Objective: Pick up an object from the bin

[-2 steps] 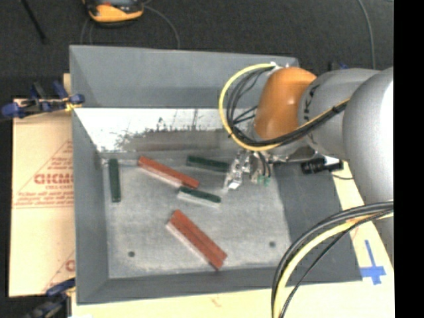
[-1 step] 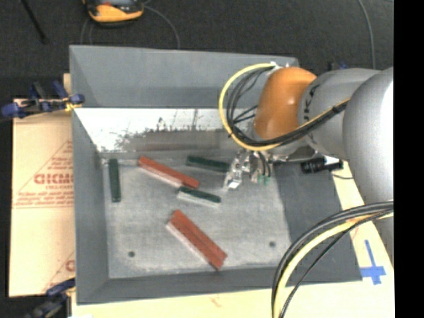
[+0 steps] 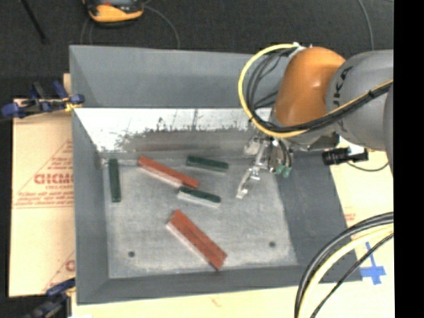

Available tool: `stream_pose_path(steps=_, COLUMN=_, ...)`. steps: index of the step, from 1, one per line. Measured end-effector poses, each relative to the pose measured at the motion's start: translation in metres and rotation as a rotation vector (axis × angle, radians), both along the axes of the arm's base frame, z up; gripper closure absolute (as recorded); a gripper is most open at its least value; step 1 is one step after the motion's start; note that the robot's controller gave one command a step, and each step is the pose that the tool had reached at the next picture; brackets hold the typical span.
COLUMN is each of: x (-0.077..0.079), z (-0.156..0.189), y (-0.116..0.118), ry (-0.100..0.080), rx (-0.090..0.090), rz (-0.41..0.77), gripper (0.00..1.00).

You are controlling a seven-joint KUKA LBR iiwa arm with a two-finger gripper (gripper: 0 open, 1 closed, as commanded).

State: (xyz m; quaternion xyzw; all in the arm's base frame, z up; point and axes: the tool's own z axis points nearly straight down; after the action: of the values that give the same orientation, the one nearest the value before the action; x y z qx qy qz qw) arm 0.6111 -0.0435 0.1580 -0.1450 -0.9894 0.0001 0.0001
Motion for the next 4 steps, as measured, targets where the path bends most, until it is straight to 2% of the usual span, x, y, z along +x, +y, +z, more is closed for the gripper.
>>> stream_pose_path(steps=1, x=-0.009, z=0.061, y=-0.005, ry=-0.001, rx=0.0, rz=-0.006, gripper=0.0)
stream_pose_path(steps=2, x=-0.003, z=0.044, y=-0.003, ry=-0.02, rx=-0.003, rz=-0.005, gripper=0.0)
stream_pose_path(steps=3, x=0.013, z=-0.077, y=0.006, ry=-0.002, rx=0.002, rz=0.032, gripper=1.0)
stream_pose_path(steps=4, x=0.014, z=-0.077, y=0.006, ry=-0.003, rx=0.002, rz=0.033, gripper=1.0)
